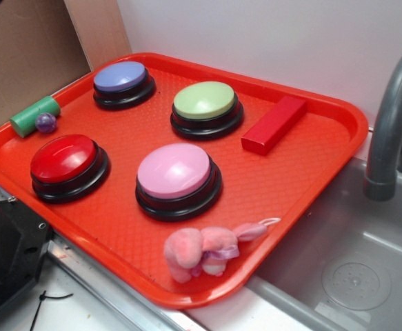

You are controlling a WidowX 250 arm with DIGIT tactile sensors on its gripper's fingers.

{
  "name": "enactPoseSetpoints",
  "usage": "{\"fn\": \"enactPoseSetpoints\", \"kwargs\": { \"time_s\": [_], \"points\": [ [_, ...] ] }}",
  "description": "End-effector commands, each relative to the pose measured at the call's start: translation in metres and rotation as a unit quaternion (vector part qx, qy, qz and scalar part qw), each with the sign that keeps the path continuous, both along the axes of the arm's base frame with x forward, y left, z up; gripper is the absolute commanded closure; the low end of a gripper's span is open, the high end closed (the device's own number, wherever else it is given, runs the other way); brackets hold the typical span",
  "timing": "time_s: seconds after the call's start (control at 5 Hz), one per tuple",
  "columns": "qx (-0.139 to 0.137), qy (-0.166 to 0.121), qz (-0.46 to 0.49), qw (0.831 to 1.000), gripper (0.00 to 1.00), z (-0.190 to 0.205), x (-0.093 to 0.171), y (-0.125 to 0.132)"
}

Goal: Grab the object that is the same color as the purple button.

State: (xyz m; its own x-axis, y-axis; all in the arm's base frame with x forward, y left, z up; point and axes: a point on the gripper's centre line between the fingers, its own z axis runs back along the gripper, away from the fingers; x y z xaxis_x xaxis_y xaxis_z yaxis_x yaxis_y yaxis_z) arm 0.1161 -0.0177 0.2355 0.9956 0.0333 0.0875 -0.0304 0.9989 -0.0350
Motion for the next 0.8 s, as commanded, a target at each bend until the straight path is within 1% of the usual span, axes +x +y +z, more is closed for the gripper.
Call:
{"fn": "enactPoseSetpoints", "kwargs": {
  "time_s": [0.0, 0.2, 0.4, 0.6],
  "points": [
    [0.000, 0.000, 0.000, 1.000, 0.00, 0.000, 0.000, 0.000],
    [-0.040, -0.022, 0.096, 0.994, 0.00, -0.010, -0.006, 0.011],
    [-0.062, -0.019, 0.219, 0.974, 0.00, -0.026, -0.005, 0.024],
    [-0.071, -0.033, 0.338, 0.938, 0.00, -0.042, -0.004, 0.039]
  ]
}}
